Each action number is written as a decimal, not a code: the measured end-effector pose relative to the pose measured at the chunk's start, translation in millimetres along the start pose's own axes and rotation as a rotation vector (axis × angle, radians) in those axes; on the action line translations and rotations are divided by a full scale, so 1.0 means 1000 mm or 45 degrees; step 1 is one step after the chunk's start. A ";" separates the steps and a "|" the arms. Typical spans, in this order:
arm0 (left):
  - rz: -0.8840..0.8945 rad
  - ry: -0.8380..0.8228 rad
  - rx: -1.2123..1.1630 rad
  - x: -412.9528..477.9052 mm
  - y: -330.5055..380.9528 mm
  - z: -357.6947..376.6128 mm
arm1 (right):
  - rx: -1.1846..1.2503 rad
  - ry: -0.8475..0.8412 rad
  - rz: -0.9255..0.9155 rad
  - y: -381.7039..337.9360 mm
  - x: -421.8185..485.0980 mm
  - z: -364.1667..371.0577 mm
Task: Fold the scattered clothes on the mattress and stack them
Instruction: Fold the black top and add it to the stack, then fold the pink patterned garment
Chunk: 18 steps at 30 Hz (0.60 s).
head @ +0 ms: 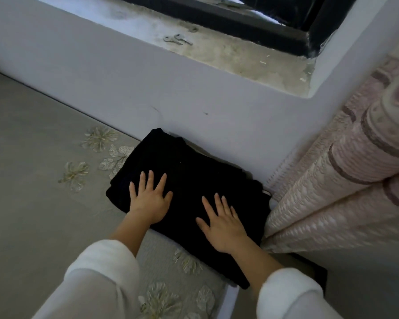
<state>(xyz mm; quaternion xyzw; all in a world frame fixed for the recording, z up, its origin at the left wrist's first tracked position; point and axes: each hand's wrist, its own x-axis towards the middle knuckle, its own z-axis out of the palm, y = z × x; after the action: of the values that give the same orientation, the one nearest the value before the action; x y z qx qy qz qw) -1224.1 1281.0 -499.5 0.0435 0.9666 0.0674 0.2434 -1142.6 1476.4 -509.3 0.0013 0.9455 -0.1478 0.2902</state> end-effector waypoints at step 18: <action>-0.274 0.038 -0.563 -0.290 -0.040 0.078 | -0.026 0.258 -0.163 -0.060 -0.191 0.077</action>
<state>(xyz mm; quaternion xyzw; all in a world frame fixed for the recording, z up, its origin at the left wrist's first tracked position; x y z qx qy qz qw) -934.7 1215.9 -438.9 -0.1151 0.9309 0.2514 0.2386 -946.6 1413.1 -448.7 -0.0470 0.9696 -0.1556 0.1831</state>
